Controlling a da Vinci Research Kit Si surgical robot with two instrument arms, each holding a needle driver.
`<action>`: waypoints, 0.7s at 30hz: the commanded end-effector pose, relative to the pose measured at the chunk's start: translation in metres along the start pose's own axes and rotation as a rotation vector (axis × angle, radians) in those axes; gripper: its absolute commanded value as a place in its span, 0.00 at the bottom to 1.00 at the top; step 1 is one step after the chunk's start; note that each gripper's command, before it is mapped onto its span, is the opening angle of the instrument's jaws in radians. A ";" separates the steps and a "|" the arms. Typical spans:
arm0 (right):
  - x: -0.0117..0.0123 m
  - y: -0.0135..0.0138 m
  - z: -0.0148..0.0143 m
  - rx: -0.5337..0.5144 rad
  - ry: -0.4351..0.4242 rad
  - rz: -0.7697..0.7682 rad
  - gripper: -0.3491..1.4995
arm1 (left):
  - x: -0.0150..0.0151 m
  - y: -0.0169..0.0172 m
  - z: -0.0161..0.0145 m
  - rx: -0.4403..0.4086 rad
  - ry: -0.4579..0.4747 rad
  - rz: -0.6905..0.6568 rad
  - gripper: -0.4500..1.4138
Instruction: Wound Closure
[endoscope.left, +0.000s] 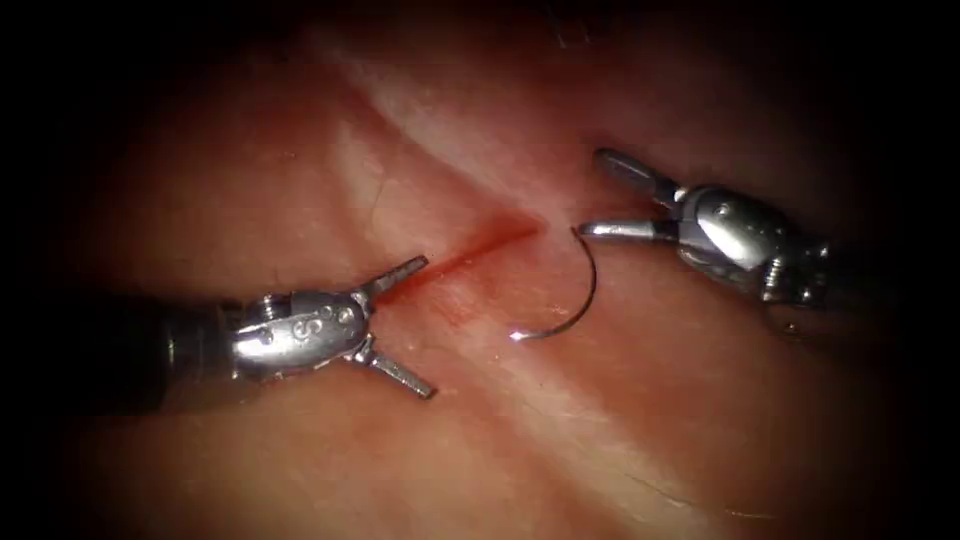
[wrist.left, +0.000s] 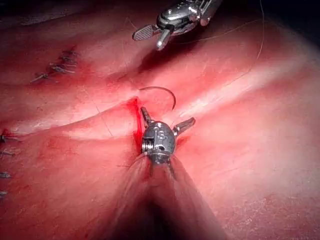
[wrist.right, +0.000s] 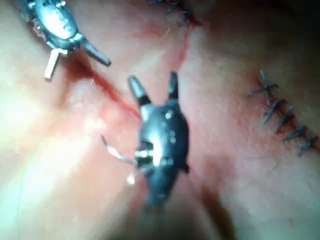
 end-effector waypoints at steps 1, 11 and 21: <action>-0.0002 0.0010 0.0030 0.016 0.008 0.033 0.81 | -0.0007 0.0001 0.0002 0.002 0.008 0.002 0.85; -0.0037 0.0043 0.0108 0.104 -0.052 0.237 0.80 | -0.0027 0.0014 -0.0011 0.013 0.013 0.016 0.81; -0.0038 0.0060 0.0152 0.088 -0.093 0.261 0.80 | -0.0032 0.0019 -0.0012 0.005 0.015 0.021 0.77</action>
